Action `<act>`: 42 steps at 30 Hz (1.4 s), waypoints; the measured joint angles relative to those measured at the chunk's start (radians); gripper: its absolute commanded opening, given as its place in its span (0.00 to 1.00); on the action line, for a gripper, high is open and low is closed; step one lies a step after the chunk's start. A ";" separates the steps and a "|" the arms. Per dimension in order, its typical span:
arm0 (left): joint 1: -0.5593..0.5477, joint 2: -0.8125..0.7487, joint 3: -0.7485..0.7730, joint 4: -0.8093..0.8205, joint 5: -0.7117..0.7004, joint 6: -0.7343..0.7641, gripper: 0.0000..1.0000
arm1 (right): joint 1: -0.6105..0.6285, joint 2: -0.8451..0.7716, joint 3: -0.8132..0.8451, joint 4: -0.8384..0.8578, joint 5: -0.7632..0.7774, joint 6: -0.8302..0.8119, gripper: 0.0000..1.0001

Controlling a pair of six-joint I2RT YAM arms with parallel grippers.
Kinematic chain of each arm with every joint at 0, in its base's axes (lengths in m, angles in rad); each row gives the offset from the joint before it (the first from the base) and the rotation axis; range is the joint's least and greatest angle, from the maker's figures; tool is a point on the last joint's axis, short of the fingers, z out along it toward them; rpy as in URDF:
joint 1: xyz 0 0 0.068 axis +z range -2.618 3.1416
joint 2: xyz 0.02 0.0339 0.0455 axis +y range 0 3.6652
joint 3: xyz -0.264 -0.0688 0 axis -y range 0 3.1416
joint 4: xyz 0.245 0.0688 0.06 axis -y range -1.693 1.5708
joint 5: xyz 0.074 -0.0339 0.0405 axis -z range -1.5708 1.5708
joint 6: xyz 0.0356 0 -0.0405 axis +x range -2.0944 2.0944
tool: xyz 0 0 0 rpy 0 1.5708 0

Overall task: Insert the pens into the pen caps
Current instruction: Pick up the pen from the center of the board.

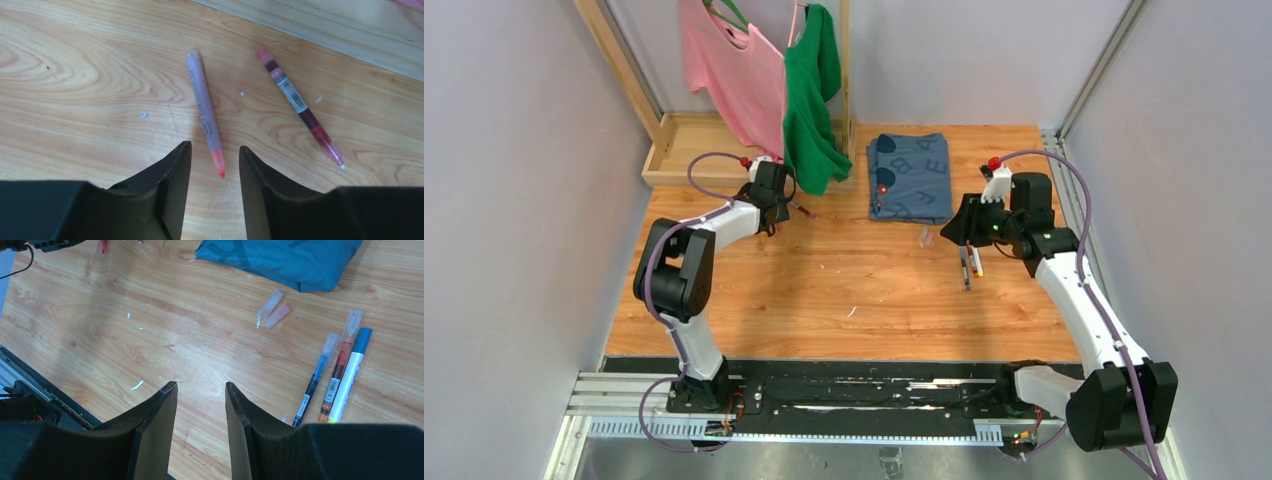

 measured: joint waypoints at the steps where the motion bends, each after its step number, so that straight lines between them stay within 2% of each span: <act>1: 0.005 0.016 0.011 -0.005 0.001 -0.003 0.42 | 0.000 -0.003 -0.003 0.001 -0.003 0.001 0.41; 10: 0.046 0.082 0.054 -0.037 0.026 -0.032 0.39 | 0.000 -0.009 -0.022 0.015 -0.028 0.013 0.41; 14: 0.057 0.104 0.072 -0.041 0.047 -0.035 0.35 | 0.000 -0.009 -0.026 0.017 -0.040 0.018 0.41; 18: 0.074 0.123 0.078 -0.045 0.074 -0.036 0.26 | 0.000 -0.010 -0.030 0.023 -0.049 0.021 0.41; 22: 0.096 0.127 0.082 -0.046 0.099 -0.039 0.08 | 0.000 -0.014 -0.045 0.026 -0.053 0.027 0.40; 25: 0.119 0.127 0.080 -0.034 0.143 -0.049 0.01 | 0.000 -0.022 -0.054 0.029 -0.058 0.034 0.40; 27: 0.132 0.122 0.068 -0.016 0.164 -0.056 0.00 | 0.000 -0.028 -0.060 0.030 -0.063 0.037 0.40; 31: 0.143 0.073 -0.007 0.032 0.192 -0.063 0.00 | 0.000 -0.039 -0.072 0.035 -0.079 0.040 0.40; 37: 0.141 -0.112 -0.257 0.125 0.322 -0.131 0.00 | 0.000 -0.047 -0.101 0.073 -0.123 0.050 0.40; 42: 0.061 -0.266 -0.449 0.189 0.415 -0.213 0.00 | 0.019 -0.047 -0.146 0.116 -0.137 0.081 0.41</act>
